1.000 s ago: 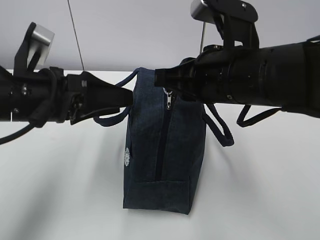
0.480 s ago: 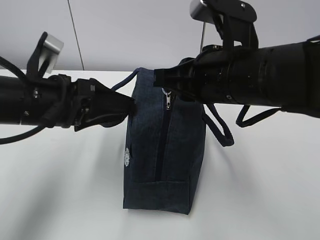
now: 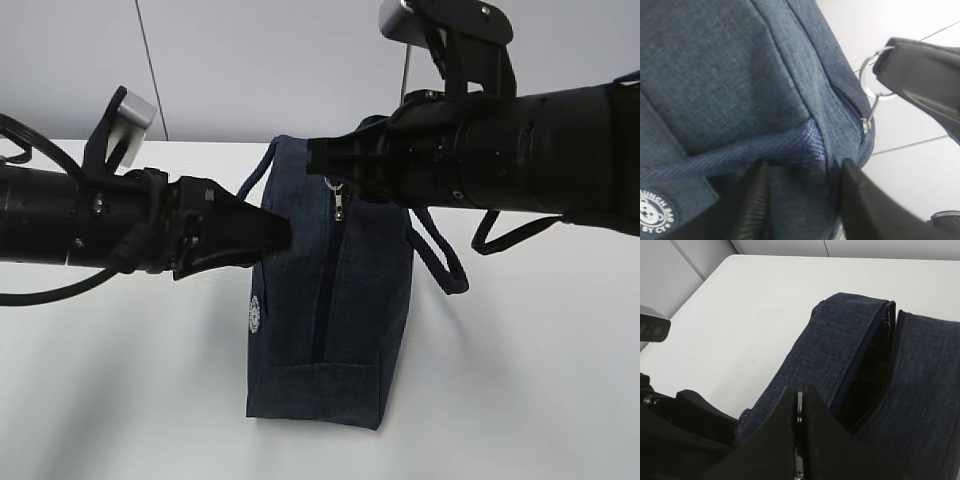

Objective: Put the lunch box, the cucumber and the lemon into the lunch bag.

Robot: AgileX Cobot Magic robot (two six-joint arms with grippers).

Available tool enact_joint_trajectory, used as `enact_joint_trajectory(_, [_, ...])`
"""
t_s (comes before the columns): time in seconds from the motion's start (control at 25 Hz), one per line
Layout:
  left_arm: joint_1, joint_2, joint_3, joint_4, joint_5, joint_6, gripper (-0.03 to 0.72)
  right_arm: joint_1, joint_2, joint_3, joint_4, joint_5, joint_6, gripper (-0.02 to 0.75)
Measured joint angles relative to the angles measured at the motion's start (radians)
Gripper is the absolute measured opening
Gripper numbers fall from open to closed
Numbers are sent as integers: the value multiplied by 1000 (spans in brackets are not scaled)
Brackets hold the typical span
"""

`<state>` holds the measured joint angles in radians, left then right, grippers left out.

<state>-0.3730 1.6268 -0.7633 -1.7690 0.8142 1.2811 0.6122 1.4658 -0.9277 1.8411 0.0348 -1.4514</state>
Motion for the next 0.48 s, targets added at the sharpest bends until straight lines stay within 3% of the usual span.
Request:
enact_joint_trajectory(0.16, [-9,0,-2,-2,6,0,61,0,0,0,0,0,0,0])
enact_joint_trajectory(0.2, [-9,0,-2,-2,6,0,34,0,0,0,0,2,0,0])
enact_joint_trajectory(0.48, [-9,0,-2,3,9,0,-3,0,0,0,0,-1,0,0])
